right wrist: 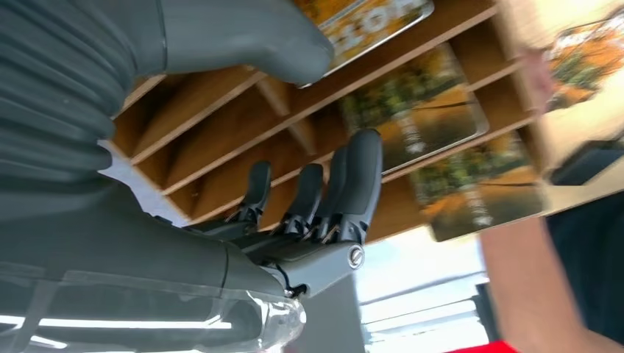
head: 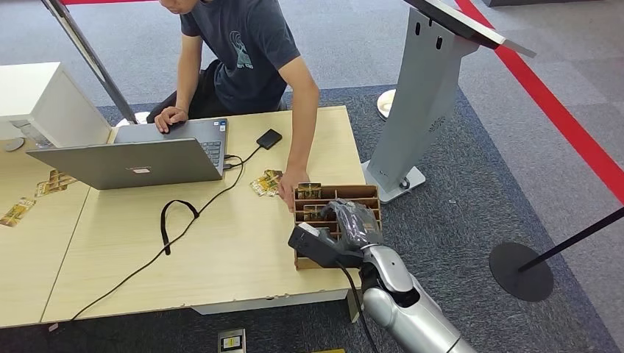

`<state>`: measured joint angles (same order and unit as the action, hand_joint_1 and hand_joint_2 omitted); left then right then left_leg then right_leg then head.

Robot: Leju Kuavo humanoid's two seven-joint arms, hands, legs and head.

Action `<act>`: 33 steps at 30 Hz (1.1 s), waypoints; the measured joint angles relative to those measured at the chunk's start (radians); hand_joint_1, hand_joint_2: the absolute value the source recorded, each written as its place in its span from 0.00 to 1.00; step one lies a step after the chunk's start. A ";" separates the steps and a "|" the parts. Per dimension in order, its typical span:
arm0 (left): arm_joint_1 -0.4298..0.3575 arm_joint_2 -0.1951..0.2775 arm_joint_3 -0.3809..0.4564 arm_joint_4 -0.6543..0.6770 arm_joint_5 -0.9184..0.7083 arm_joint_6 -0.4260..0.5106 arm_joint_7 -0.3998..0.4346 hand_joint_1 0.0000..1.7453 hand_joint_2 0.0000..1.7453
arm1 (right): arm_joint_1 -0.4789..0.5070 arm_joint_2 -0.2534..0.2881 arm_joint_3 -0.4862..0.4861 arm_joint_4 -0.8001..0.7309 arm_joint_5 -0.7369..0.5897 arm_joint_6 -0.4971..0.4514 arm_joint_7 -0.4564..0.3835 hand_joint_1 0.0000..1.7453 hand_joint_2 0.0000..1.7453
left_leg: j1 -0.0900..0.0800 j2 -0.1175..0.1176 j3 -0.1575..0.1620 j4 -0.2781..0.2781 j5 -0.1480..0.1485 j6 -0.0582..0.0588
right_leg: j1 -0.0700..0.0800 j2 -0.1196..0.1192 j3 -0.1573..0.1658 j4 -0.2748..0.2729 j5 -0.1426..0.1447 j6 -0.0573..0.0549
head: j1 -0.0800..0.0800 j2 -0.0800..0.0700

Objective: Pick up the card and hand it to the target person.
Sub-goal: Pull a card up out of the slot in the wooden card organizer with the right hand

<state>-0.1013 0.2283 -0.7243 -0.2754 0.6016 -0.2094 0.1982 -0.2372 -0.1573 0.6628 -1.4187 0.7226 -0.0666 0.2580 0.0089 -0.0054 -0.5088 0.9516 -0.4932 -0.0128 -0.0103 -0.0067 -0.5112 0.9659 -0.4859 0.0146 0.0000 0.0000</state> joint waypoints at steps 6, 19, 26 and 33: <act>-0.001 0.003 -0.020 -0.006 -0.025 0.001 -0.011 0.00 0.00 | 0.043 -0.006 -0.022 -0.040 0.022 0.011 0.008 0.51 1.00 | 0.000 0.000 0.000 0.000 0.000 0.000 | 0.000 0.000 0.000 0.000 0.000 0.000 | 0.000 0.000; -0.001 0.004 -0.031 -0.009 -0.040 0.005 -0.023 0.00 0.00 | 0.057 0.018 0.023 -0.044 0.023 0.033 -0.010 0.51 1.00 | 0.000 0.002 0.000 0.000 0.000 -0.001 | 0.000 0.002 -0.001 0.000 0.000 -0.001 | 0.000 0.000; 0.000 0.005 -0.015 -0.005 -0.026 0.005 -0.024 0.00 0.00 | 0.040 0.023 0.030 -0.041 0.020 0.040 -0.018 0.51 1.00 | 0.000 0.003 0.000 0.000 0.000 -0.001 | 0.000 0.003 -0.001 0.000 0.000 -0.001 | 0.000 0.000; 0.001 0.004 0.000 -0.004 -0.011 0.003 -0.019 0.00 0.00 | 0.011 0.034 0.049 -0.022 0.017 0.050 -0.025 0.50 1.00 | 0.000 0.003 0.000 0.000 0.000 -0.001 | 0.000 0.003 -0.001 0.001 0.000 -0.001 | 0.000 0.000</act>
<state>-0.1007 0.2325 -0.7241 -0.2790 0.5905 -0.2064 0.1794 -0.2264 -0.1231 0.7117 -1.4409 0.7396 -0.0168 0.2328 0.0093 -0.0021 -0.5090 0.9514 -0.4935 -0.0135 -0.0100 -0.0034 -0.5123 0.9664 -0.4854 0.0137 0.0000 0.0000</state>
